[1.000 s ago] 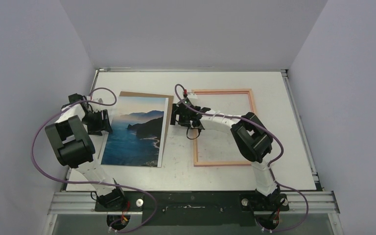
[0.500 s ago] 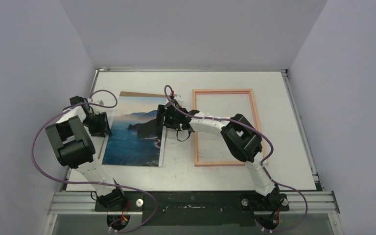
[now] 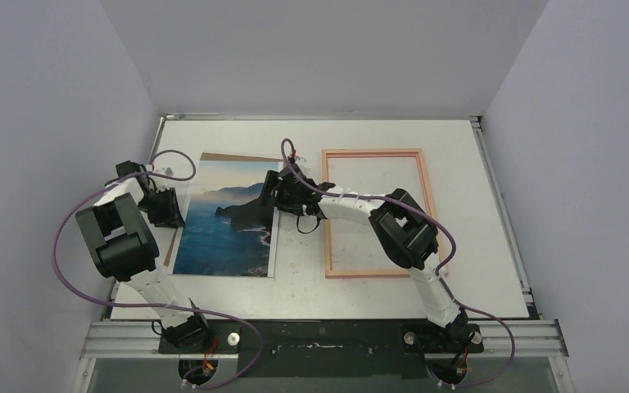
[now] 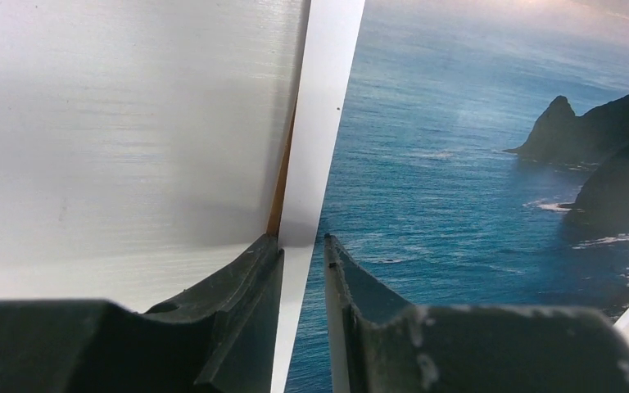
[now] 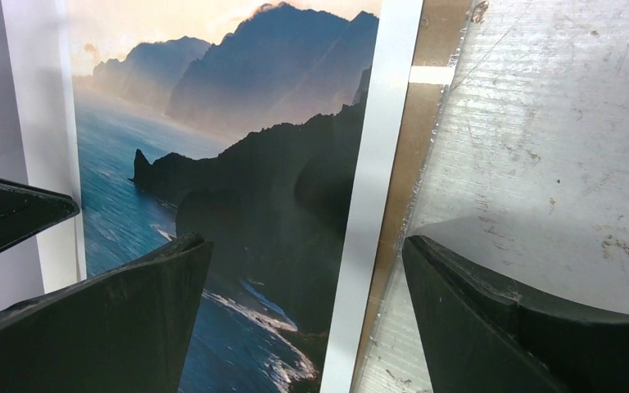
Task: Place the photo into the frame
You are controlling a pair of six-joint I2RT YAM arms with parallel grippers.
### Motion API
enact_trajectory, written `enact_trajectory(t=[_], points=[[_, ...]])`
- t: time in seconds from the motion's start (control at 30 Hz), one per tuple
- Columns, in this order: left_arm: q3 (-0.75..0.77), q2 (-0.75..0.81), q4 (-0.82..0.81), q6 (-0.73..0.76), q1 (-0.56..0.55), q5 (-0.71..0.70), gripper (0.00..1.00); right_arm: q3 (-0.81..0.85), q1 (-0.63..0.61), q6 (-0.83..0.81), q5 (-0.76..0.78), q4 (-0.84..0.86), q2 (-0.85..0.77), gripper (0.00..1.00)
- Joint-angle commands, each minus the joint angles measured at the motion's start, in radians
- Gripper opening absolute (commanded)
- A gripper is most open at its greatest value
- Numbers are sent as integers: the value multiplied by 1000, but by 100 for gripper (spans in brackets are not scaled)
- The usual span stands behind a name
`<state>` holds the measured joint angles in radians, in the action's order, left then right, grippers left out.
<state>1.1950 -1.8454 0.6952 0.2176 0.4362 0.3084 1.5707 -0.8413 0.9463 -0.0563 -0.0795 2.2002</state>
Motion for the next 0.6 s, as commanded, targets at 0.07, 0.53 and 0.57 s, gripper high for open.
enact_trajectory(t=[0.07,0.53,0.57], points=[[-23,-14,-33,-5,1,44,21,-15,-4,41,-76,119,-45,90],[-25,-11,-34,-7,1,27,17,-64,-8,54,-80,140,-150,90],[-25,-11,-34,-7,0,27,16,-66,-10,53,-82,141,-156,90]])
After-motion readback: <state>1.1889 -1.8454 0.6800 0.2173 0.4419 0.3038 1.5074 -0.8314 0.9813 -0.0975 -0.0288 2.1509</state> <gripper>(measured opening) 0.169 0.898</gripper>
